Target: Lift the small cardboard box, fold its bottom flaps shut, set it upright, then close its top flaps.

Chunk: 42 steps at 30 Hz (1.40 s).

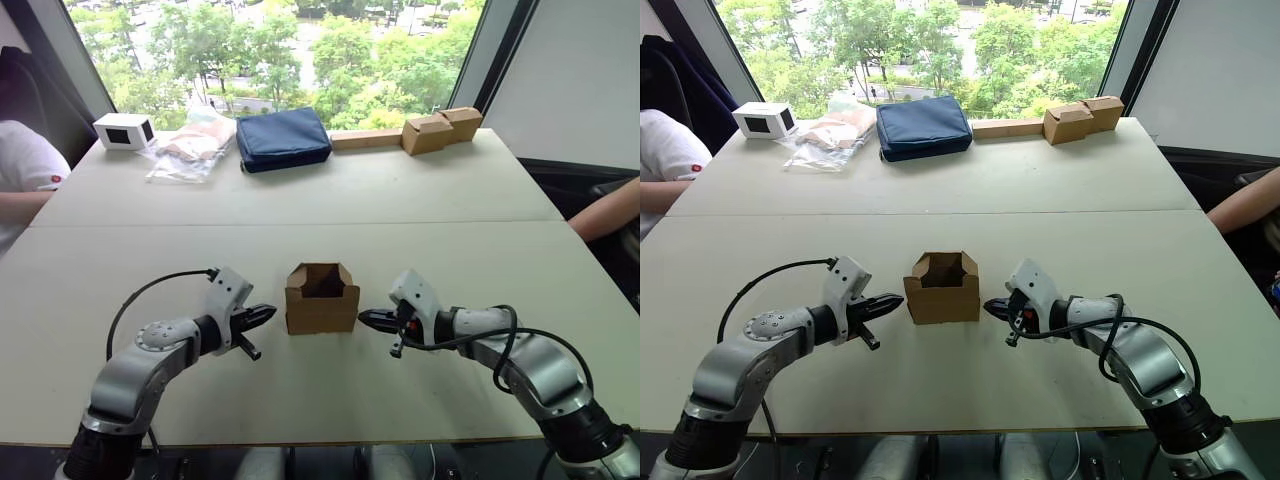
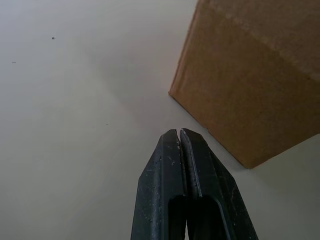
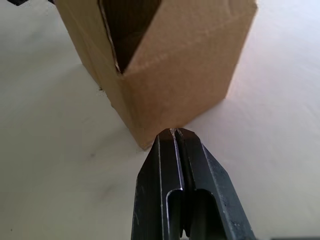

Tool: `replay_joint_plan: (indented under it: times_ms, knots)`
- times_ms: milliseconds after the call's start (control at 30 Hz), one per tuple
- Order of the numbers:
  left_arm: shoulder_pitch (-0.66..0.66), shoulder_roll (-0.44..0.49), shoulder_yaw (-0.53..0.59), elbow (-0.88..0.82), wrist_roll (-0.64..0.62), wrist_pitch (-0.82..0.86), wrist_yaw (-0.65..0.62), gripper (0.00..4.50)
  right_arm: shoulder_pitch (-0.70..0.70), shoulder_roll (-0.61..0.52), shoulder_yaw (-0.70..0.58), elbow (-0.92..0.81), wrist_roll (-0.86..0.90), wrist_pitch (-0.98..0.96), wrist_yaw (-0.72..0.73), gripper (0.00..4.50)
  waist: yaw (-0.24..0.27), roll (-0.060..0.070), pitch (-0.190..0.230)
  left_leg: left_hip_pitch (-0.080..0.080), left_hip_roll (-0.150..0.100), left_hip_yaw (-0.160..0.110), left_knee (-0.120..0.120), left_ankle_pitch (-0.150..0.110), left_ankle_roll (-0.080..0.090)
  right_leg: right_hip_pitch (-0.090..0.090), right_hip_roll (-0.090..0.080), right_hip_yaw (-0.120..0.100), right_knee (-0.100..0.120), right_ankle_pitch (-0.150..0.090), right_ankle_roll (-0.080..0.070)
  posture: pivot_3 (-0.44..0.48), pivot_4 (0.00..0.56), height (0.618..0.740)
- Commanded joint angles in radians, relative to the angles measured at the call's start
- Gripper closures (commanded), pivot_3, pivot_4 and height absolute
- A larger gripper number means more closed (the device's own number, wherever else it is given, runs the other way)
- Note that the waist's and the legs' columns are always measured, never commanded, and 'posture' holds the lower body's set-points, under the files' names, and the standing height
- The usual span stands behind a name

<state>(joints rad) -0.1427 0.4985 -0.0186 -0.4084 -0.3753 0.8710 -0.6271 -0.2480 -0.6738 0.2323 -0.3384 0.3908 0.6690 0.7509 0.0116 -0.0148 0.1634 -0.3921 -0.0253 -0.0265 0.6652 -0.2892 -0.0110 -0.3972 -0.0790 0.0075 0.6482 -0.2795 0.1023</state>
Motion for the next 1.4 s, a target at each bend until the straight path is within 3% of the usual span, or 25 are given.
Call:
replay_joint_plan:
  times_ms: [33,767,933,1067,1233,1400]
  knots:
    - [-0.014,0.009,-0.028,-0.011,0.004,-0.032,-0.004,4.45,-0.017,0.017,0.010,-0.015,-0.009,-0.010,0.021,4.50,-0.001,0.000,0.000,0.000,0.000,0.000,0.000,0.000,0.000,0.000,0.000,0.000,0.000,0.000,0.000,0.000,0.150,0.740]
    - [0.026,0.060,-0.068,-0.070,-0.042,0.006,-0.037,4.45,-0.001,0.011,0.032,-0.078,-0.033,0.030,0.067,4.50,0.000,0.000,0.000,0.000,0.000,0.000,0.000,0.000,0.000,0.000,0.000,0.000,-0.001,0.000,0.000,0.000,0.150,0.740]
    - [0.010,0.118,-0.002,-0.033,-0.058,-0.015,-0.082,4.45,-0.006,-0.046,-0.021,-0.062,-0.035,0.007,0.108,4.50,-0.001,0.000,0.000,0.000,0.000,0.000,0.000,0.000,0.000,0.000,0.000,0.000,-0.001,0.000,0.000,0.000,0.150,0.740]
    - [-0.028,0.159,0.089,-0.010,-0.153,-0.024,-0.173,4.45,-0.034,-0.072,-0.113,0.004,0.017,-0.021,0.170,4.50,-0.001,0.000,0.000,0.000,0.001,0.000,0.000,0.000,0.000,0.000,0.000,0.000,-0.001,0.000,0.000,0.000,0.150,0.740]
    - [-0.107,0.171,0.167,0.005,-0.281,0.028,-0.221,4.45,-0.132,-0.028,-0.208,0.031,0.105,0.018,0.169,4.50,-0.002,0.000,0.000,0.000,0.001,0.000,0.000,0.000,0.000,0.000,-0.001,-0.001,-0.002,0.000,0.000,0.000,0.150,0.740]
    - [-0.165,0.183,0.155,0.020,-0.321,0.047,-0.231,4.45,-0.182,0.025,-0.196,-0.003,0.146,0.066,0.143,4.50,-0.003,0.000,0.000,0.000,0.001,0.000,-0.001,0.000,0.000,0.000,0.000,-0.001,-0.002,0.000,0.000,0.000,0.150,0.740]
